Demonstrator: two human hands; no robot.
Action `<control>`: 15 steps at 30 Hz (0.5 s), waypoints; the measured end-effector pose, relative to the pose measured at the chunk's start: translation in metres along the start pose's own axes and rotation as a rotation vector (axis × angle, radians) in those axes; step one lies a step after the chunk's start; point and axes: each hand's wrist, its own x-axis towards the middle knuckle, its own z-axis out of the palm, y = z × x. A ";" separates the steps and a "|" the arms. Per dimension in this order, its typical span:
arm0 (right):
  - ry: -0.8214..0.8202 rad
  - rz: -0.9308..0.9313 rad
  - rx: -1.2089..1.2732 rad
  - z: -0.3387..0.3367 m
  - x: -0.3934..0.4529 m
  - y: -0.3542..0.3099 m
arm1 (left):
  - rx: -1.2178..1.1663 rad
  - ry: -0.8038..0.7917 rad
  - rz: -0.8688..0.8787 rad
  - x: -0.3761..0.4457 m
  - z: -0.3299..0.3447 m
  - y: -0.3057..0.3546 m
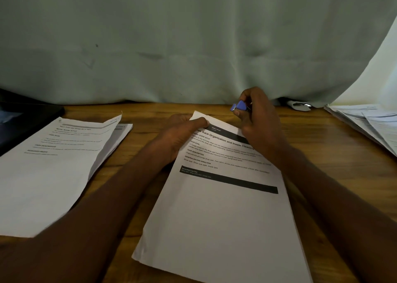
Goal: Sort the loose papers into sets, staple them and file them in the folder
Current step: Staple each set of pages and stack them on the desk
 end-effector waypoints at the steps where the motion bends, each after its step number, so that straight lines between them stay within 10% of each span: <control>1: -0.004 -0.001 0.000 0.000 0.000 0.000 | -0.022 -0.015 -0.002 0.000 -0.001 0.000; 15: -0.153 -0.104 -0.204 0.003 -0.003 -0.018 | -0.074 -0.043 0.088 -0.001 0.000 -0.004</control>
